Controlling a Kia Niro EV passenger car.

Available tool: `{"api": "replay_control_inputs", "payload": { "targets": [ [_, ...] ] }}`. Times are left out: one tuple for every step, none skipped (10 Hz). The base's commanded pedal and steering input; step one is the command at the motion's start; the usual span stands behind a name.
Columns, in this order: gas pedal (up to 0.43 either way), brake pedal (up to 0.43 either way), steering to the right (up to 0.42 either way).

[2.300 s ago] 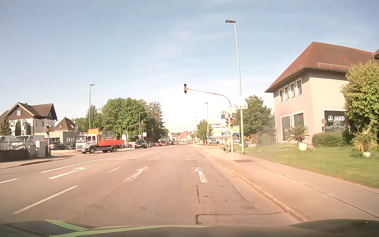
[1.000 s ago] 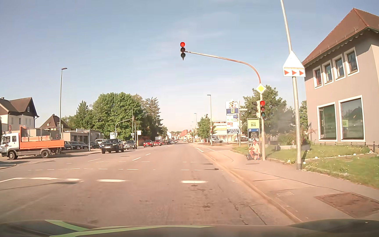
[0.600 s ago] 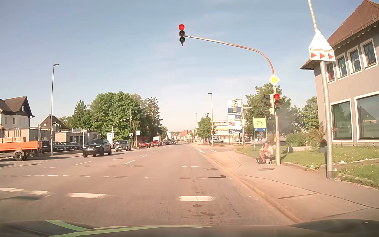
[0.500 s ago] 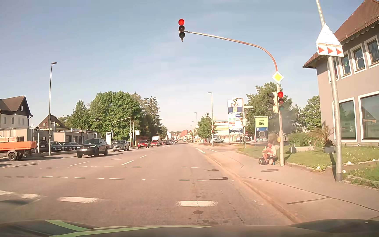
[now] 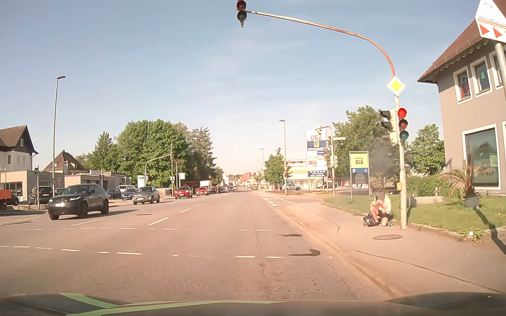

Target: Follow the waypoints while adhering to traffic rules and regulations

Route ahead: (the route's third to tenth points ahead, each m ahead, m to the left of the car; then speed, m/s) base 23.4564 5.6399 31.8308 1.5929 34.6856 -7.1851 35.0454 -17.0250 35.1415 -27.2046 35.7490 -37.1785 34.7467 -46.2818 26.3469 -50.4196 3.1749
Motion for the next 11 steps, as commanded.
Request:
{"api": "replay_control_inputs", "payload": {
  "targets": [
    [0.000, 0.299, 0.000],
    [0.000, 0.299, 0.000],
    [0.000, 0.299, -0.001],
    [0.000, 0.299, -0.001],
    [0.000, 0.299, -0.001],
    [0.000, 0.293, -0.001],
    [0.000, 0.293, 0.000],
    [0.000, 0.287, 0.003],
    [0.000, 0.280, 0.004],
    [0.000, 0.268, 0.004],
    [0.000, 0.256, 0.004]
  ]
}}
